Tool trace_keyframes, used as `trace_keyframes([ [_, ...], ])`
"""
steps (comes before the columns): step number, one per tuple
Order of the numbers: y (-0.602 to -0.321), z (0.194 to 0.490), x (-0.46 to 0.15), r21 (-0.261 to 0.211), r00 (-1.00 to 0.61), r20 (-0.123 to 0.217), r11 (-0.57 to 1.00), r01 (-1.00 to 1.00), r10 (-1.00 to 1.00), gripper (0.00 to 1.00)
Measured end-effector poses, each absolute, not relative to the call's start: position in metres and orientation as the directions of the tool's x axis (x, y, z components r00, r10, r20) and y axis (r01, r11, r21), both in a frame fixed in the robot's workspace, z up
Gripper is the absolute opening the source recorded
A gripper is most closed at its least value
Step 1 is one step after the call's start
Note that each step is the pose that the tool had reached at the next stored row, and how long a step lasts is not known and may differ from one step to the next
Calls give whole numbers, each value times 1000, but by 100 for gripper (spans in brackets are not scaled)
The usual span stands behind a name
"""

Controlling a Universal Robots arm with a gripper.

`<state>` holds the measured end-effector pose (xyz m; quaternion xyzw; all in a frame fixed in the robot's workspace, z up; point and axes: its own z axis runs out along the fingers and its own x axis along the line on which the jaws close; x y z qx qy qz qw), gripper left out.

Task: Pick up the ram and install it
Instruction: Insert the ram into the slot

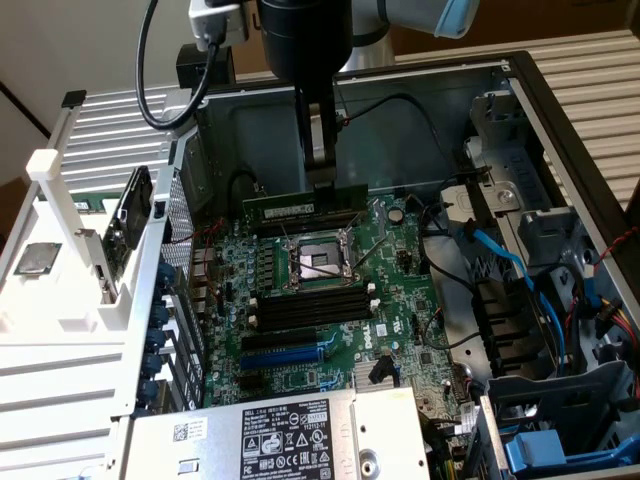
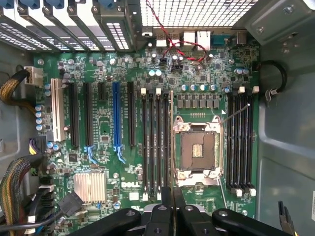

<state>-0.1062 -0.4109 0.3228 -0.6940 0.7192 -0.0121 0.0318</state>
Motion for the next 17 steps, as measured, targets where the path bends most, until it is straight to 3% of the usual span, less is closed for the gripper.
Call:
trace_keyframes([
  [6, -406, 322, -106, -62, -37, -6, 38, -997, -999, 12],
  [17, -414, 313, -107, -64, -38, -6, 39, -997, -999, 12],
])
